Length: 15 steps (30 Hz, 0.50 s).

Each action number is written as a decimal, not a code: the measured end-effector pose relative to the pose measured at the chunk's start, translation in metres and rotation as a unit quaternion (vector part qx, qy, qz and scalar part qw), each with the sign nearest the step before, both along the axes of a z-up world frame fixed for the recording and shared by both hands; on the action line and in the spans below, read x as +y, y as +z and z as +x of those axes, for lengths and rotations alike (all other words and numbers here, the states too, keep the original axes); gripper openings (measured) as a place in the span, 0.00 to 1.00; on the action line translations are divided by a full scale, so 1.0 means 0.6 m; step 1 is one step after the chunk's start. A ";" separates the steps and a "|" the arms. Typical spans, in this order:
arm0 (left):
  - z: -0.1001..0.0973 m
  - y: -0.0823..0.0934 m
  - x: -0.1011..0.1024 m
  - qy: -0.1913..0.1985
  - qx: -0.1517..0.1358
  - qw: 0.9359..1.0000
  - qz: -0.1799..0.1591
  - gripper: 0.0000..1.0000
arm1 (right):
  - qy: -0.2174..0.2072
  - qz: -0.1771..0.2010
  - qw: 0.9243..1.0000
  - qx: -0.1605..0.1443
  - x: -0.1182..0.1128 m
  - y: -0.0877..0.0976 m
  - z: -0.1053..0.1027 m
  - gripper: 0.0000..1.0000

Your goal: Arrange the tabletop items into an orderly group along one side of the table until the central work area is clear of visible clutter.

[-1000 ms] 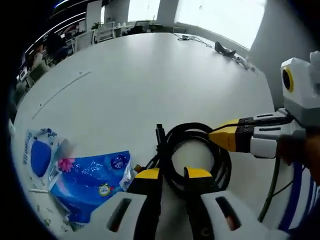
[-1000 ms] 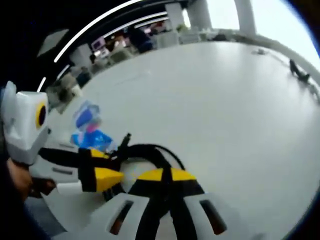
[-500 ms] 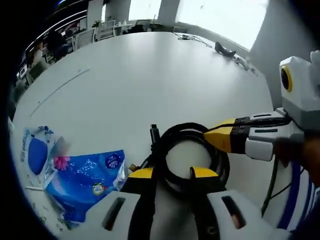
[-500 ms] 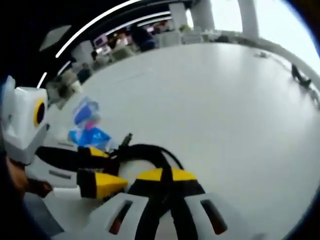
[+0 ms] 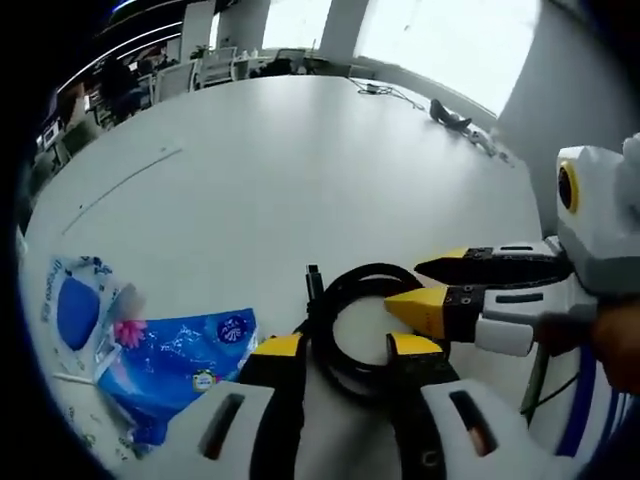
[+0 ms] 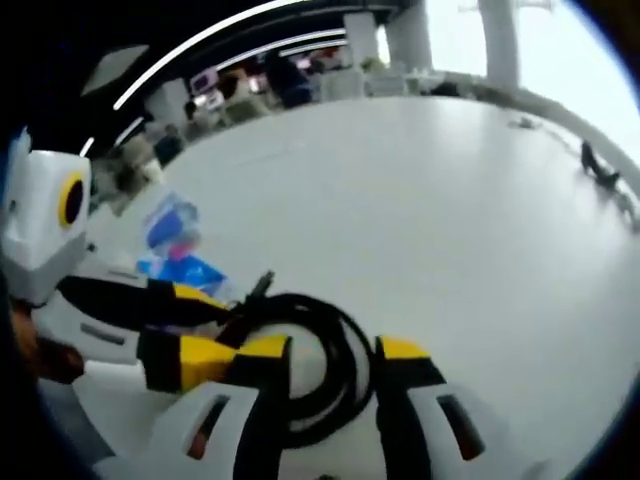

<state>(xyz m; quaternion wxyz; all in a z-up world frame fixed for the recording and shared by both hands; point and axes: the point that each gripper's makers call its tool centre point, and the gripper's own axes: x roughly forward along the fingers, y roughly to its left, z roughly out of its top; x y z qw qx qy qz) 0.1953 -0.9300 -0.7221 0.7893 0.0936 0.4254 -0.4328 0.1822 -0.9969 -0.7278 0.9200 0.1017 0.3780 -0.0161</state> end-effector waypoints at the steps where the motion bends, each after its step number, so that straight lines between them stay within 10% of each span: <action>1: -0.001 0.005 -0.002 0.000 -0.002 1.000 -0.006 0.34 | 0.001 0.001 1.000 -0.004 0.001 0.002 0.001 0.31; 15: 0.023 0.060 0.013 0.011 -0.035 0.998 -0.044 0.40 | 0.000 0.007 1.000 -0.023 0.019 0.026 0.011 0.32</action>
